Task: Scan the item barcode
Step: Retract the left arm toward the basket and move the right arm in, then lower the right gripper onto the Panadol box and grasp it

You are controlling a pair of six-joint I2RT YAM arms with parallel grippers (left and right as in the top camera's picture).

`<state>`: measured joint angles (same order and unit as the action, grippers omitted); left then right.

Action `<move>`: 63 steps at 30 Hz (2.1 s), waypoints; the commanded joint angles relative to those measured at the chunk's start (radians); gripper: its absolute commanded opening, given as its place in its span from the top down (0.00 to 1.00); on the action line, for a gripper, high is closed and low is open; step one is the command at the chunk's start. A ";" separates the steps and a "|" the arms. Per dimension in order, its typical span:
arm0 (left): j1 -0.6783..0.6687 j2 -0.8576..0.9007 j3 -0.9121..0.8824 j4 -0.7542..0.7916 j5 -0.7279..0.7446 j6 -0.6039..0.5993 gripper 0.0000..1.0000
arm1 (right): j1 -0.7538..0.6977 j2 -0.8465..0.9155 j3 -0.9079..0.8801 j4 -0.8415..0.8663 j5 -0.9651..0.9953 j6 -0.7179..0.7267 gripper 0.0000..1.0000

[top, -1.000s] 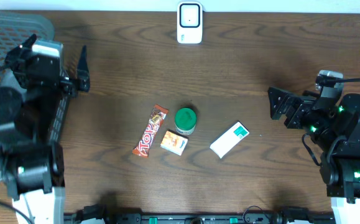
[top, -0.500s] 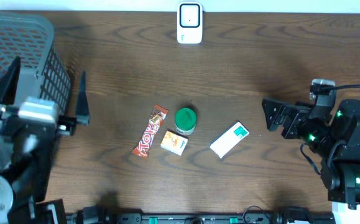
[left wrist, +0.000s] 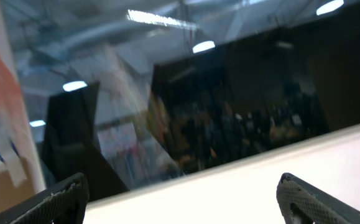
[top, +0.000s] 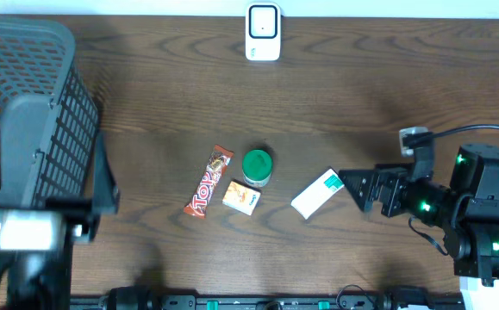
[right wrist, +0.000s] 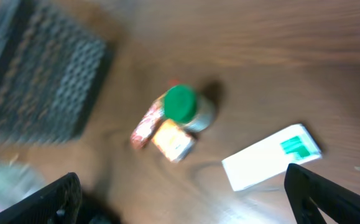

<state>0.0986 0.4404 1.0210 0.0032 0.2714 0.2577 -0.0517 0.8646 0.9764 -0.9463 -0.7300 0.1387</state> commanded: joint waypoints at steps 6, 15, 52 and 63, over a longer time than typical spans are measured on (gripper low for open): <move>-0.006 -0.145 -0.005 -0.030 -0.119 -0.020 0.04 | -0.002 -0.002 0.014 -0.069 -0.173 -0.126 0.01; -0.006 -0.156 -0.006 -0.022 -0.130 -0.031 0.04 | -0.002 0.013 0.012 -0.072 -0.080 -0.126 0.01; -0.043 -0.400 -0.075 -0.001 -0.127 -0.031 0.04 | -0.097 0.701 -0.105 0.058 0.198 0.126 0.17; -0.043 -0.400 -0.075 -0.003 -0.127 -0.031 0.04 | -0.097 0.745 -0.221 0.291 0.164 0.217 0.26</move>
<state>0.0605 0.0425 0.9466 -0.0025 0.1505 0.2325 -0.1413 1.6032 0.8013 -0.7006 -0.5316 0.3286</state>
